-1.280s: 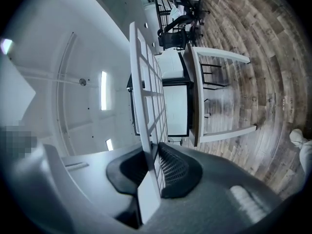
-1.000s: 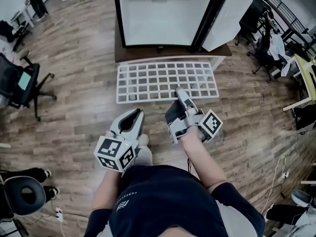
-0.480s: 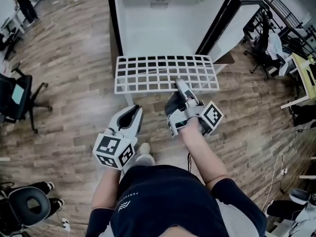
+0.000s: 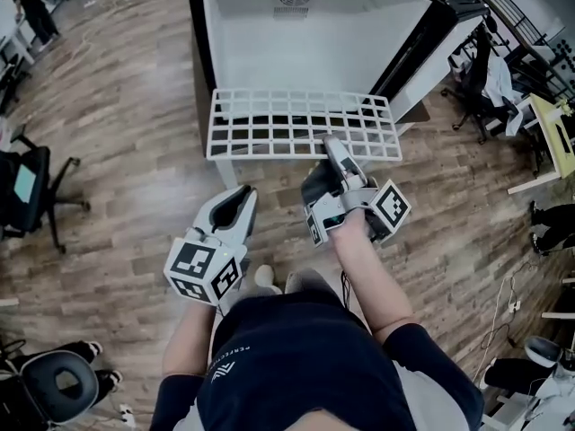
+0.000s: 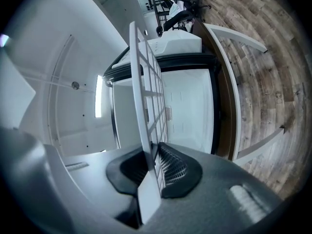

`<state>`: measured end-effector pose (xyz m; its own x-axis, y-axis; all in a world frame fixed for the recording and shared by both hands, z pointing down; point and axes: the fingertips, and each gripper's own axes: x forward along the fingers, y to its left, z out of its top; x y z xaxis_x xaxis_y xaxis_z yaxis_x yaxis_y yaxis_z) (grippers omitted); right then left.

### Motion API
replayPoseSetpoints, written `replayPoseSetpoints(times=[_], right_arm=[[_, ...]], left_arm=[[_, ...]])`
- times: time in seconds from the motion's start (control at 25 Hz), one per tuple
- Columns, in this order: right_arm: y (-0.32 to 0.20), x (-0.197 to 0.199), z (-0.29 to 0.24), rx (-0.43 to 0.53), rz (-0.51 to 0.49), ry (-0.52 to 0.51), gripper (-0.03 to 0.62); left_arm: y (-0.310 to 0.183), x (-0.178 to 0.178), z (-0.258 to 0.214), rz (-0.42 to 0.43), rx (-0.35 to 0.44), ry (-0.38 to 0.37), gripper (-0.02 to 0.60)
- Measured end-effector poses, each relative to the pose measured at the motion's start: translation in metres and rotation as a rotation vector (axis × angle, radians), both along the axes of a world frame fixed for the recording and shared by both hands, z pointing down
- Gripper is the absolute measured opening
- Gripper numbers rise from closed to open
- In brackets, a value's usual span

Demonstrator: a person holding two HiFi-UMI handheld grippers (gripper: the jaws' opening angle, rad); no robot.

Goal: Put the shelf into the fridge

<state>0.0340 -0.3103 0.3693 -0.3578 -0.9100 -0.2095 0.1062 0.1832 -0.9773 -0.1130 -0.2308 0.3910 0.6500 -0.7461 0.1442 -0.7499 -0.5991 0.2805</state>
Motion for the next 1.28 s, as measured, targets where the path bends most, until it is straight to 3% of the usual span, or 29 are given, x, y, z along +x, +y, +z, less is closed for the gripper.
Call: replayPoseSetpoints(times=[0.4,1.28], right_arm=[[-0.028,0.014,-0.009,-0.004,-0.032,0.000,0.044],[-0.062,0.013,-0.009,0.004,-0.093,-0.009,0.044]], left_arm=[[-0.026,0.023,0.001,-0.023,-0.028,0.004,0.057],[-0.041,0.012,0.004,-0.122,-0.041,-0.004,0.058]])
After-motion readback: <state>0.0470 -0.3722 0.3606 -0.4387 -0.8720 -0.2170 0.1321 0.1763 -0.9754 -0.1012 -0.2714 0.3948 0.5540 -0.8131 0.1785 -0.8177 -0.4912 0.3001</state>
